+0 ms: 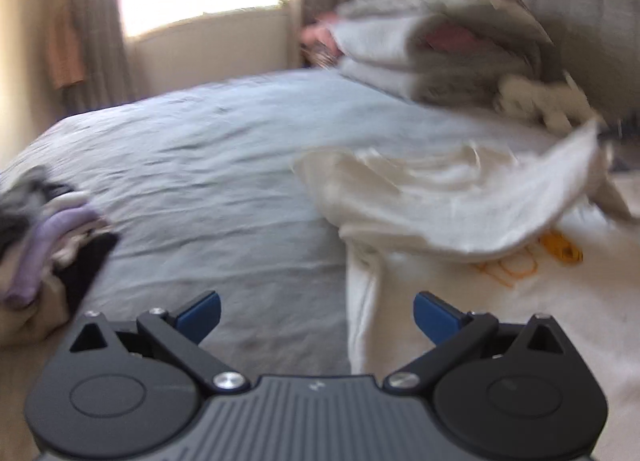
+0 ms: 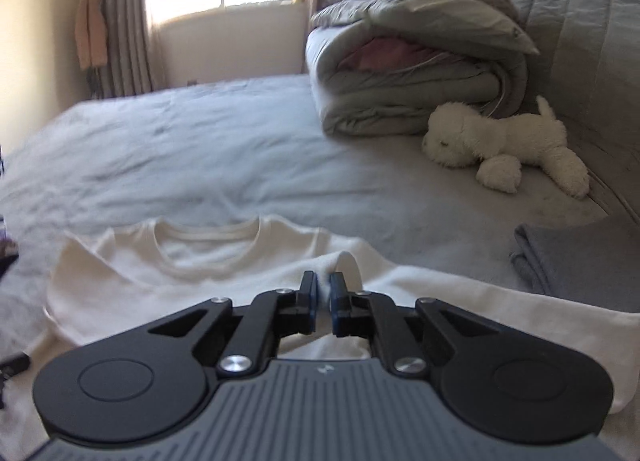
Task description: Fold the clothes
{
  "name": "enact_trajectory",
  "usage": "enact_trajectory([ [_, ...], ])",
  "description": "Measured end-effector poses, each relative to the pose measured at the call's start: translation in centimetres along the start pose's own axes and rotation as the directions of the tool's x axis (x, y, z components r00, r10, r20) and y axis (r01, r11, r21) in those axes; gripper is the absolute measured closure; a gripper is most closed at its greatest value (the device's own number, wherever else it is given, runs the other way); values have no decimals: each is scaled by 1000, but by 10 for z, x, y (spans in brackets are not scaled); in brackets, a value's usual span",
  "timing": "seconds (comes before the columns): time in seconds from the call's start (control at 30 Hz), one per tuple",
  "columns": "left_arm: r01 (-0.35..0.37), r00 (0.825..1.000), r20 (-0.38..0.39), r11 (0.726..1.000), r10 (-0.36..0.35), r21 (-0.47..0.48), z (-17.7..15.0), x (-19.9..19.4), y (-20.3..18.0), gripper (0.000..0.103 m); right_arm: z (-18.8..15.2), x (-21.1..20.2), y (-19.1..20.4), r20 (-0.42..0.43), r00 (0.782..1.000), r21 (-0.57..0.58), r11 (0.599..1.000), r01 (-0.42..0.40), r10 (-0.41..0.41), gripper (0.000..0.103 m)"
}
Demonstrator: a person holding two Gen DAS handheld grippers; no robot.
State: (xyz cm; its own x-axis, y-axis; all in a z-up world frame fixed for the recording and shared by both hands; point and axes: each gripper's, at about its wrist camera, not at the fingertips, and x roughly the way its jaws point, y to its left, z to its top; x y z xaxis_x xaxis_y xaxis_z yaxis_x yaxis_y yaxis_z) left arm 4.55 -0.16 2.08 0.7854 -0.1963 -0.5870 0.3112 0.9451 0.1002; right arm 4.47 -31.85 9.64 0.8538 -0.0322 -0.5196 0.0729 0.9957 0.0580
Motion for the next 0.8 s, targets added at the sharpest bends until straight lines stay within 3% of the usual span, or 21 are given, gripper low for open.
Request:
enact_trajectory([
  [0.2,-39,999,26,999,39,2,13,23,-5,0,41,-29,-5,180,982,88,994,-68,52,96],
  [0.47,-86,996,24,995,85,47,27,53,-3,0,47,-12,-23,138,990,125,991,-55,38,96],
  [0.63,-144,989,9,987,145,-78,31,55,29,0,46,-22,-26,169,984,151,985,-88,62,96],
  [0.7,-120,993,2,984,121,-132,31,54,41,0,46,-27,-24,184,980,146,984,-105,78,96],
  [0.8,-111,994,-10,983,110,-144,29,54,43,0,42,-18,-20,129,988,132,986,-105,88,96],
])
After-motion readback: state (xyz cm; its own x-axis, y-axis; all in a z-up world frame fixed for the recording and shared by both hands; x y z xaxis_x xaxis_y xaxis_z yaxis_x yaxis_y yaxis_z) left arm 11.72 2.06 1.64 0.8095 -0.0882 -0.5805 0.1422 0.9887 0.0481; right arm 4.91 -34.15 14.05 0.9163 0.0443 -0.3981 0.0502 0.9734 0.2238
